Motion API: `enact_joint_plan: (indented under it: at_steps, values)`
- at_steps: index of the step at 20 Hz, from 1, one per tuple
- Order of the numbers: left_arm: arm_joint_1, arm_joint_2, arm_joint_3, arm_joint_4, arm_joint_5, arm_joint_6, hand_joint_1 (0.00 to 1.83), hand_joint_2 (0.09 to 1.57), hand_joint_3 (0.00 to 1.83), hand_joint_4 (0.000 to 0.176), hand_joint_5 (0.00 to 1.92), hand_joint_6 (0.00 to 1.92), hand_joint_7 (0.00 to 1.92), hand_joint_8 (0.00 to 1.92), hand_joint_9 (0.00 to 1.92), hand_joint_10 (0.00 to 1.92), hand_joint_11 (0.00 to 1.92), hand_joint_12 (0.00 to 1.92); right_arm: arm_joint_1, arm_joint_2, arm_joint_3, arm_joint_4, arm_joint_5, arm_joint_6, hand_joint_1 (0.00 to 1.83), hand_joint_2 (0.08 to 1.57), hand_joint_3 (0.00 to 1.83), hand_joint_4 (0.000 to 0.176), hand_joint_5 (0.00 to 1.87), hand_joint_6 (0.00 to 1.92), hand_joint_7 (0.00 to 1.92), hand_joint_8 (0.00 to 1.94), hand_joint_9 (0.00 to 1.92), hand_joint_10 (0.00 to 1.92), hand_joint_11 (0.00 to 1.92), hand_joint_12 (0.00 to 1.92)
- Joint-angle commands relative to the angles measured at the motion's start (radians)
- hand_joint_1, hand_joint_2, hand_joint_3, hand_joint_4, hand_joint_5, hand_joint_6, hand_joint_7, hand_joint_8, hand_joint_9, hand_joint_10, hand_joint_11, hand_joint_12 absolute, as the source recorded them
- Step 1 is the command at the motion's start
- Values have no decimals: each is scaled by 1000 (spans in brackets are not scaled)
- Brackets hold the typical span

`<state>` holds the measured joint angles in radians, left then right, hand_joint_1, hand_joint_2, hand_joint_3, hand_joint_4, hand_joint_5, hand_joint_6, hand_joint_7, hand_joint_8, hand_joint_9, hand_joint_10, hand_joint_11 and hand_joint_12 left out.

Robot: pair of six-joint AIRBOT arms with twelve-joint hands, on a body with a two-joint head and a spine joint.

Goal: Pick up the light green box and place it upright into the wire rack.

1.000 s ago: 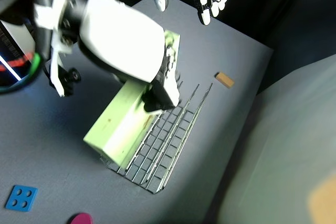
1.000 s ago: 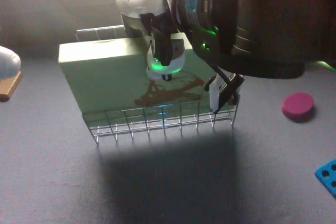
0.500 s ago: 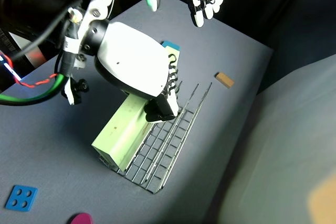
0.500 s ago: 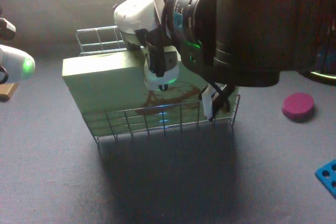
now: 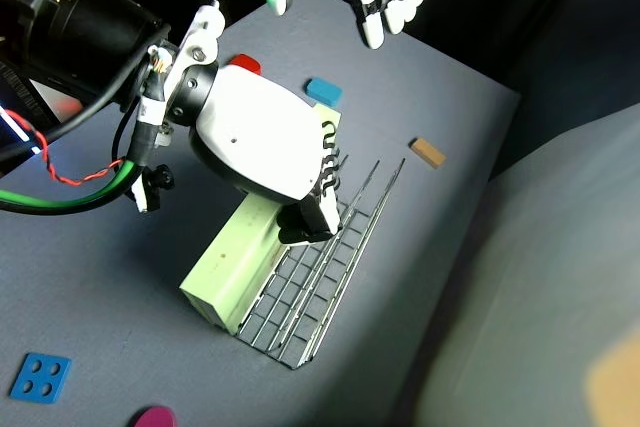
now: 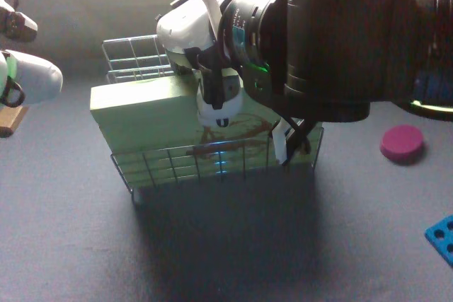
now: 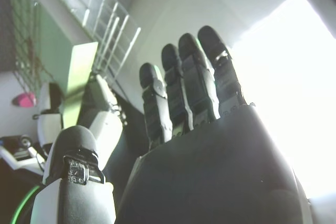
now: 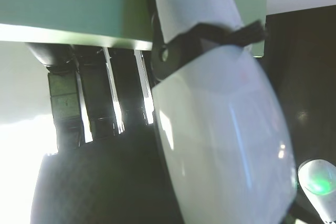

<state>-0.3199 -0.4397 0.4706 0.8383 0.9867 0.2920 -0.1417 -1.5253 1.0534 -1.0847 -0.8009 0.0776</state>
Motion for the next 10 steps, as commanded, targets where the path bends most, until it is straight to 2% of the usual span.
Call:
enact_joint_plan:
  at_steps: [1,5,6,10]
  values:
    - [-14,-1,-4,70,-61,2,151,1198,1,84,384,3,346,1,292,3,0,723,7,-2,2,-69,31,-3,1358,1168,0,0,851,1017,910,1176,759,1479,647,1603]
    - [-16,-2,-12,60,-62,2,149,1195,0,84,388,4,346,1,292,2,0,721,1,2,2,-72,29,-2,1356,1169,0,0,842,1060,920,1149,743,1473,640,1595]
    - [-16,-2,-16,58,-66,2,150,1193,0,84,390,3,341,1,287,0,0,706,-1,3,2,-72,29,-2,1224,1173,0,0,854,1089,892,1227,694,1258,627,1578]
    - [-17,-3,-27,51,-70,2,150,1197,1,84,393,2,339,0,275,1,0,678,-6,6,0,-75,29,-5,1160,1219,2,0,737,1272,826,1320,557,1045,493,1583]
